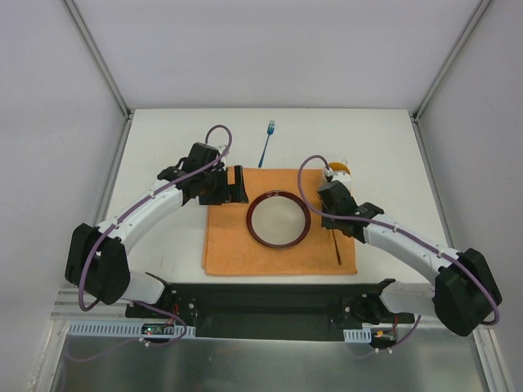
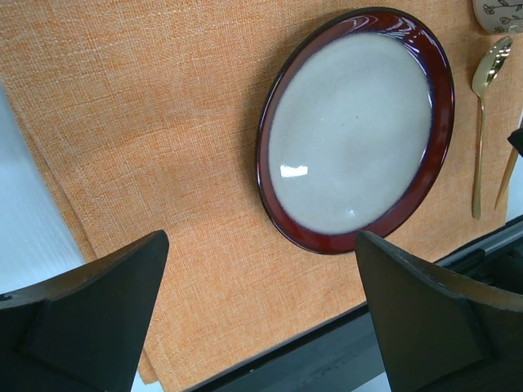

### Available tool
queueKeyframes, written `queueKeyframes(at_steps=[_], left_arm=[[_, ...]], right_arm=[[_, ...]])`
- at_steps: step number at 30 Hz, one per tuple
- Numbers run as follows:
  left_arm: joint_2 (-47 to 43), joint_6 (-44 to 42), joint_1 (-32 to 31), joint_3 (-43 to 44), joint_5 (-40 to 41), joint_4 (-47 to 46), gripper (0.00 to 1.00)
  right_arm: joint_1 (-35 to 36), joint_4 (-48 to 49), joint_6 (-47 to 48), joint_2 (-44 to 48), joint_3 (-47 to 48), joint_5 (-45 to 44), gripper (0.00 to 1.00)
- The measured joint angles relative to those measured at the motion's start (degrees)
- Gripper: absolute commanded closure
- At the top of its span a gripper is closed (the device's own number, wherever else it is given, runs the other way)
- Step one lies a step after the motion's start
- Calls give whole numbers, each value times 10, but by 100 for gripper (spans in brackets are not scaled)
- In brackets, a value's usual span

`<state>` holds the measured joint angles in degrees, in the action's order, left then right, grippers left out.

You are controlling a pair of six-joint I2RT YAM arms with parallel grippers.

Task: Set the dinner table for one person
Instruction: Pick up the spoon from the napkin, then place the spoon on the napkin.

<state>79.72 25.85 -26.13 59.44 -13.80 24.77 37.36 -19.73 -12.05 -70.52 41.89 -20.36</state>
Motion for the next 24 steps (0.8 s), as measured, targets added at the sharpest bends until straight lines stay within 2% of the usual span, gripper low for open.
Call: queueKeyframes(at_steps=[14,24], left_arm=[[-1,0,0,0,6,0,1],[-1,-9,0,0,9,6,1]], right_arm=[[0,-56,-25,8,-11,-25,99],[-3,-55,-32,-71,-10,-24,98]])
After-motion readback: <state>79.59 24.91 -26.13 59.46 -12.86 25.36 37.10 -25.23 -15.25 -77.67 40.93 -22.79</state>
